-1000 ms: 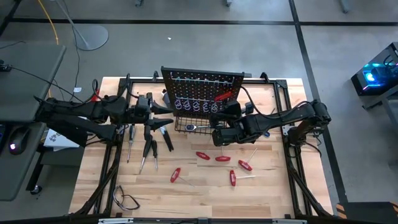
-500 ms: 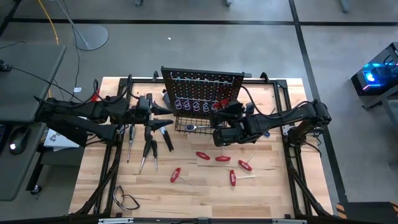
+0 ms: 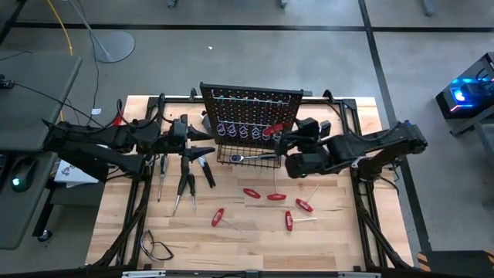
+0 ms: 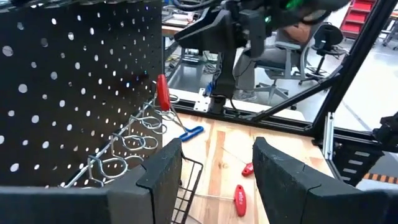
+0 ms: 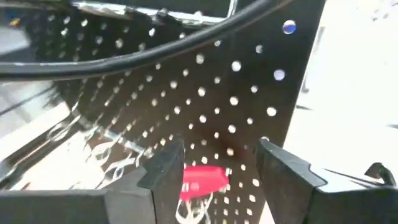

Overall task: Hang tools onto peg board
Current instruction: Hang the red allen wrench on the peg board

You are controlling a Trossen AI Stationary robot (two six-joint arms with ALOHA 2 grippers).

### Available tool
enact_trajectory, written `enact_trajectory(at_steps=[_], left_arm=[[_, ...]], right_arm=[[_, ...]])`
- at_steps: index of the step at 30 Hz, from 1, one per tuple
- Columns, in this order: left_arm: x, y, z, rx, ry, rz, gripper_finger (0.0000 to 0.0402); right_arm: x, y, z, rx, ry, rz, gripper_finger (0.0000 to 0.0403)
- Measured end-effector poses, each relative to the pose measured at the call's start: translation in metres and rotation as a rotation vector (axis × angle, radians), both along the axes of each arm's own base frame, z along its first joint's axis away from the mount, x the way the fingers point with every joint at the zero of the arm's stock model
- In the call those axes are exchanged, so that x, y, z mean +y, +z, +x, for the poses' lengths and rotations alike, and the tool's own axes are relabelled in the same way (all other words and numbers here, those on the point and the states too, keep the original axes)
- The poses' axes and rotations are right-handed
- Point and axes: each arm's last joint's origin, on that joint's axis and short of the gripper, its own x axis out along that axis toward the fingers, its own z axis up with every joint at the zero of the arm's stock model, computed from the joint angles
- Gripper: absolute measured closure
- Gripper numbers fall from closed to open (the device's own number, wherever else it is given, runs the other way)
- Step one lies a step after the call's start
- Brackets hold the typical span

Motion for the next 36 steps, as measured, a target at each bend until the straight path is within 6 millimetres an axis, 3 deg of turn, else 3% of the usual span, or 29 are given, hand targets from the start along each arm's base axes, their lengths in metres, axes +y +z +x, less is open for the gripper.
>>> enact_trajectory(at_steps=[6,13,21,29,36], left_arm=[[0.0,0.0,0.0,0.001,0.006,0.009,0.0222],[0.0,0.0,0.0,0.005,0.001,0.05,0.0222],[0.0,0.0,0.0,0.006,-0.003,0.05,0.0222],[0.0,0.0,0.0,0.006,0.0,0.051,0.0222],[0.001,0.0,0.0,0.006,0.032,0.057,0.0222]], right_arm=[[0.0,0.008,-0.008,0.261,0.338,0.123,0.0215],[-0.031,0.02,0.017,0.369,0.711,0.008,0.0215],[-0.06,0.012,0.015,0.628,0.874,-0.093,0.0214],[-0.061,0.012,0.014,0.738,0.948,-0.208,0.0215],[-0.054,0.01,0.011,0.72,0.817,-0.153,0.0215]])
